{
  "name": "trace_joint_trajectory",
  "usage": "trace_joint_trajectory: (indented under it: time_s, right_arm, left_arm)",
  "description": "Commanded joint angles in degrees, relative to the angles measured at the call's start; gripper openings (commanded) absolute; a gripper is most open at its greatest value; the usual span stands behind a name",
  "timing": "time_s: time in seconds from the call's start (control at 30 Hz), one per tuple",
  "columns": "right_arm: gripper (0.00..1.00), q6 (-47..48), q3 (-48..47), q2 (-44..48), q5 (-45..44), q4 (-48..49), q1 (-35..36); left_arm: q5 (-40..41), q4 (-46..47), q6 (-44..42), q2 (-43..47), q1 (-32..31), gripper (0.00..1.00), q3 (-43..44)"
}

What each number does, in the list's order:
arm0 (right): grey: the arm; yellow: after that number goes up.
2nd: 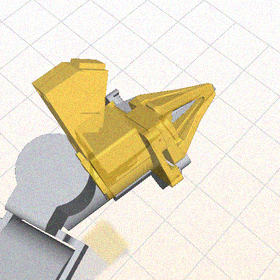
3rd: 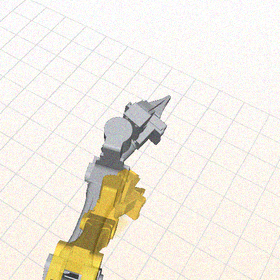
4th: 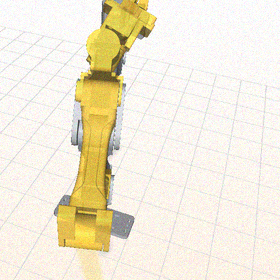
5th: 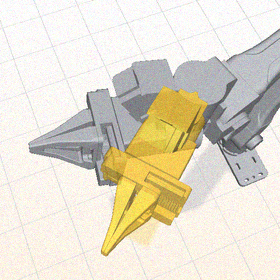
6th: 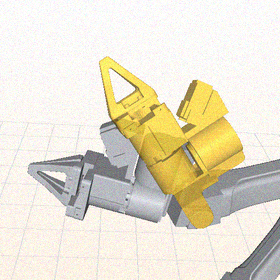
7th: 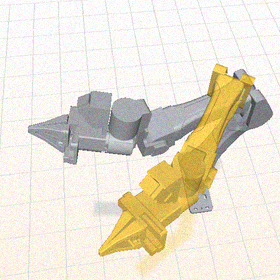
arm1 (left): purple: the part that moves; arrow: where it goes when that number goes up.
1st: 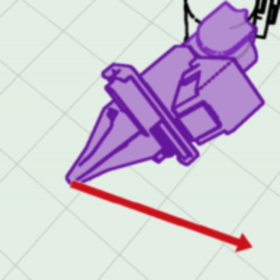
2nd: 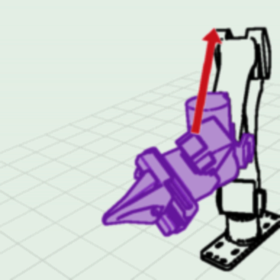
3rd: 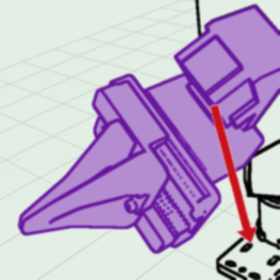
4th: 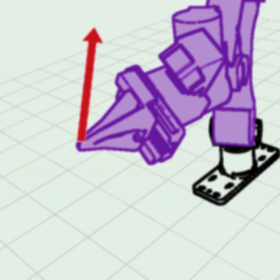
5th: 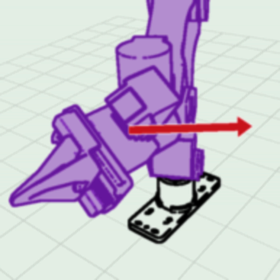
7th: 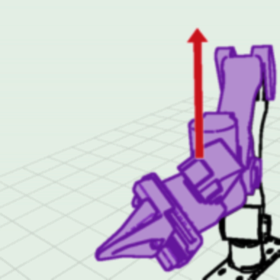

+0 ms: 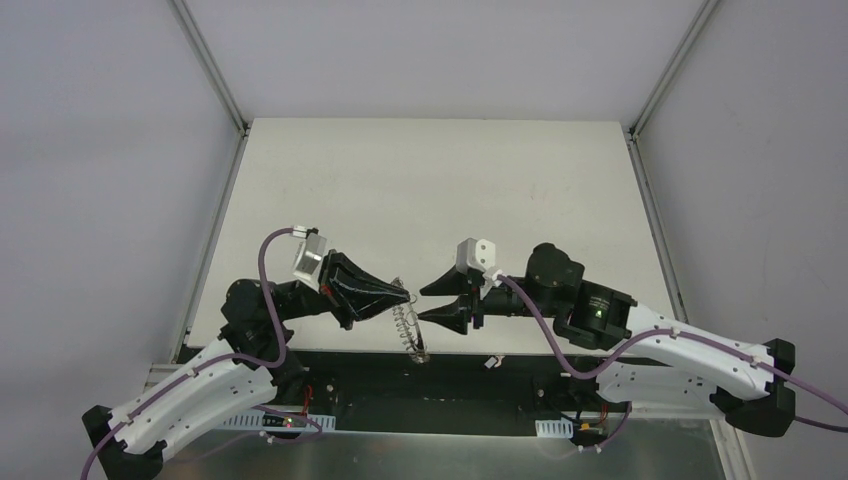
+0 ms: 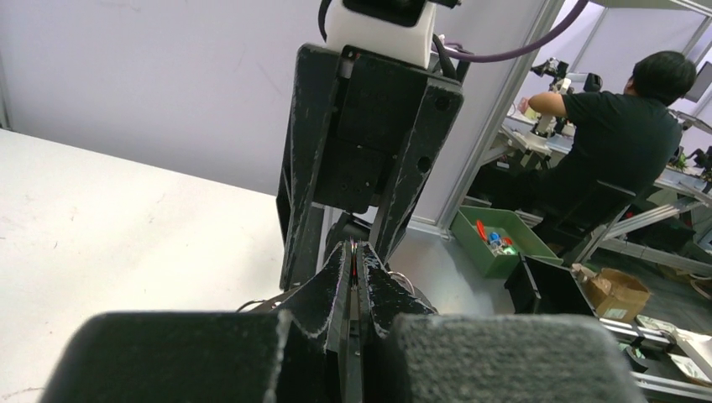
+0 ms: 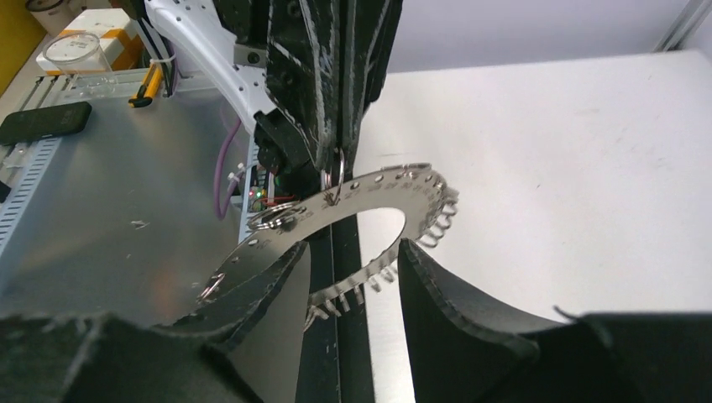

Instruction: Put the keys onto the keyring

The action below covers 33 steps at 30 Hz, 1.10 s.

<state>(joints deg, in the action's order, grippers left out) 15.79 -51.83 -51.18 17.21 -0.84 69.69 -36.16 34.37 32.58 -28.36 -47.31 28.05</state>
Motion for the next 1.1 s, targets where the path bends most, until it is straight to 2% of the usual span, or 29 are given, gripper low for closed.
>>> trace_joint_trajectory:
  time_s: [0.0, 0.3, 0.53, 0.9, 1.07]
  right_arm:
    - [0.45, 3.41, 0.16, 1.97, 0.74, 9.84, 0.44]
    - [0.45, 3.03, -1.89, 1.38, 2.47, 8.78, 0.59]
    - [0.41, 2.69, -2.88, 0.68, 2.87, 8.67, 1.12]
    - [0.3, 0.84, -5.69, -1.13, 3.61, 7.1, 1.41]
    - [0.18, 0.74, -6.57, -1.59, 3.74, 5.6, 1.72]
  left_arm:
    - [0.63, 7.97, 2.2, 0.41, -0.48, 0.0, -0.5]
    - [-1.06, 8.68, 2.75, 0.41, -0.46, 0.0, -0.78]
    - [-2.33, 8.78, 2.84, 0.08, -0.48, 0.0, -0.55]
    - [-2.79, 8.96, 2.5, -0.01, -0.42, 0.0, -0.68]
    - [-2.22, 8.96, 2.25, 0.38, -0.44, 0.0, -0.97]
